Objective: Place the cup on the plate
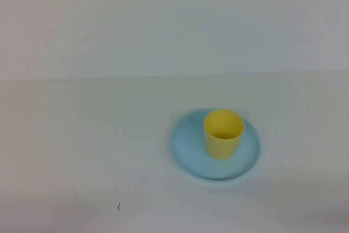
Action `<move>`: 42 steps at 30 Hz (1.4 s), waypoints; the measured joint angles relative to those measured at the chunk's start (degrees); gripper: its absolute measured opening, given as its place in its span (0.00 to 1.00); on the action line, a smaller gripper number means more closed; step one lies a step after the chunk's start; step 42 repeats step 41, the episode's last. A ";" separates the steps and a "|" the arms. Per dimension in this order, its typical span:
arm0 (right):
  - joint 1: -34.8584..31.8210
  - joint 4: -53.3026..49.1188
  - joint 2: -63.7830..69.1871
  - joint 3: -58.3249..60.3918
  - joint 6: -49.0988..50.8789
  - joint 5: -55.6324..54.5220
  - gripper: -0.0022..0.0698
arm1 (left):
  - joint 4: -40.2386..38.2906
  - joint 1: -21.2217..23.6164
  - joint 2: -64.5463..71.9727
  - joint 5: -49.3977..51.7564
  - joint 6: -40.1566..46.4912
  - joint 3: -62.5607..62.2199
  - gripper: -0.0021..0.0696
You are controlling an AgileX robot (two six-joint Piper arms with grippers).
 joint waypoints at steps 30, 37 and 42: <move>-8.14 -0.02 -7.89 2.65 0.00 11.81 0.03 | 0.00 0.00 0.00 0.03 0.00 0.00 0.03; -8.14 -0.02 -7.89 2.65 0.00 11.81 0.03 | 0.00 0.00 0.00 0.03 0.00 0.00 0.03; -8.14 -0.02 -7.89 2.65 0.00 11.81 0.03 | 0.00 0.00 0.00 0.03 0.00 0.00 0.03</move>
